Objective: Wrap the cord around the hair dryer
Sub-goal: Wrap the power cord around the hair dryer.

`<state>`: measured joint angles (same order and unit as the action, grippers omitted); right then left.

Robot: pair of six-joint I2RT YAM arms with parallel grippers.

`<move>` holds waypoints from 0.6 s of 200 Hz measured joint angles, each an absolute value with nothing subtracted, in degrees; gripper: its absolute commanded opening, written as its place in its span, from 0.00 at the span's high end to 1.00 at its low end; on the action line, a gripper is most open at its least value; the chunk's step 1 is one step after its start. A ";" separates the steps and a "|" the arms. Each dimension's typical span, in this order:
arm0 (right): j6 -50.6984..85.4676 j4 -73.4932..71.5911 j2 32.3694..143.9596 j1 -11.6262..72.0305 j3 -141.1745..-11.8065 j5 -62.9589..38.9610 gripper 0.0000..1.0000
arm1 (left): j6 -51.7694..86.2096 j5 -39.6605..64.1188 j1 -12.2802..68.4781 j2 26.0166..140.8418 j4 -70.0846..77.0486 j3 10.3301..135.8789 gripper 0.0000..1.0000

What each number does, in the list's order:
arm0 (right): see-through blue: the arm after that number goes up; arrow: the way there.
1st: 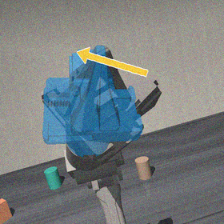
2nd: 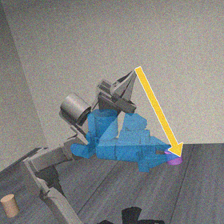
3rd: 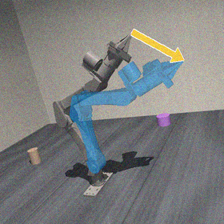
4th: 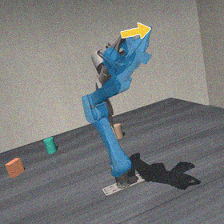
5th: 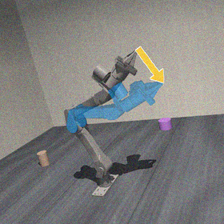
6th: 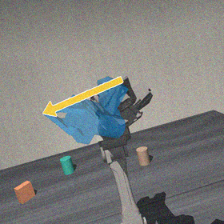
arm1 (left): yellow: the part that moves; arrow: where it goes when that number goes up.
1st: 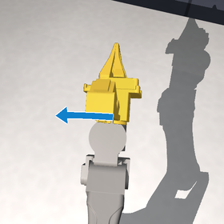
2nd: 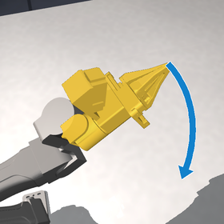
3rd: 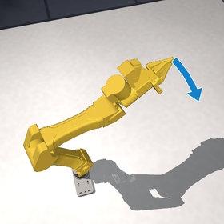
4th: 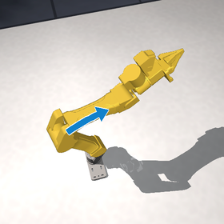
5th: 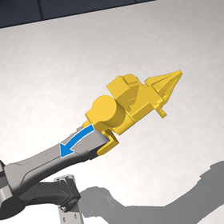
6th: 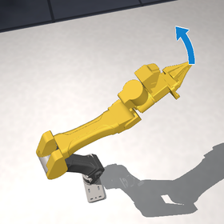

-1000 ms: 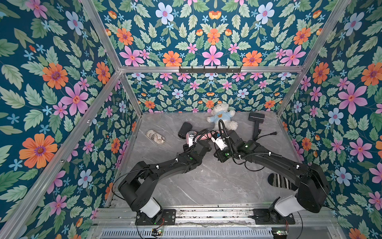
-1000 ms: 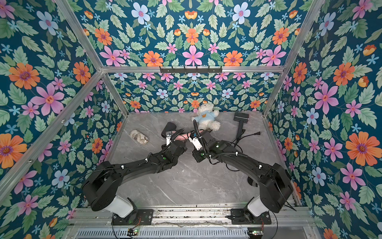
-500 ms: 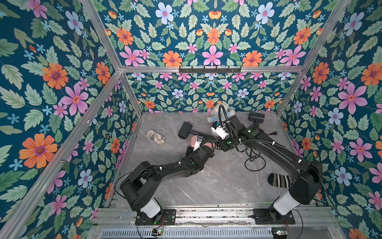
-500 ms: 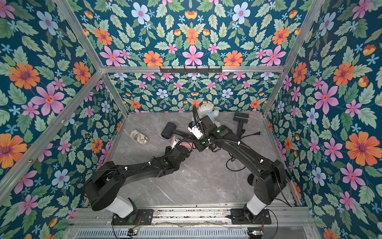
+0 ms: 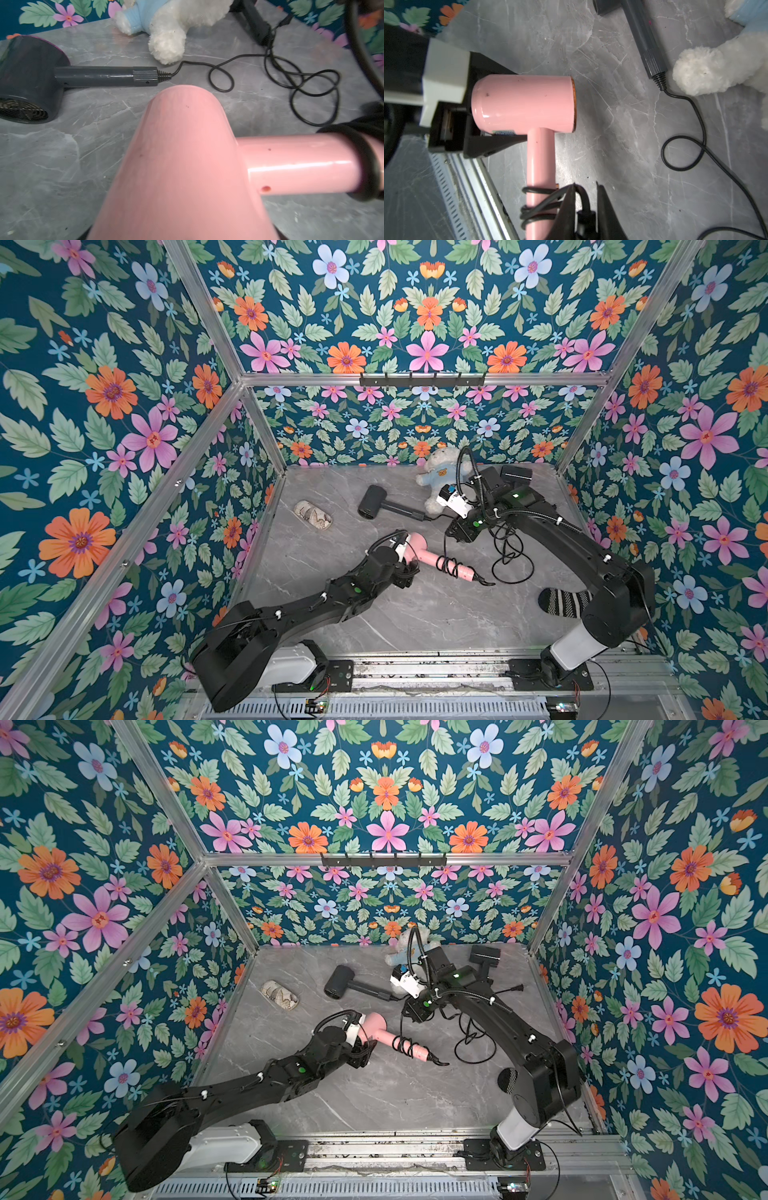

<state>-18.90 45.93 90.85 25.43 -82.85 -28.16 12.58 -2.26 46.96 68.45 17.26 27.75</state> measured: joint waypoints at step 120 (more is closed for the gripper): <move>-8.27 7.86 81.41 19.11 -57.84 -56.58 1.00 | 34.92 12.58 38.06 58.57 43.03 16.08 1.00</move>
<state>-8.27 7.86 81.41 19.11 -57.84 -56.58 34.92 12.58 38.06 58.57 43.03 16.08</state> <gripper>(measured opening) 0.175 0.757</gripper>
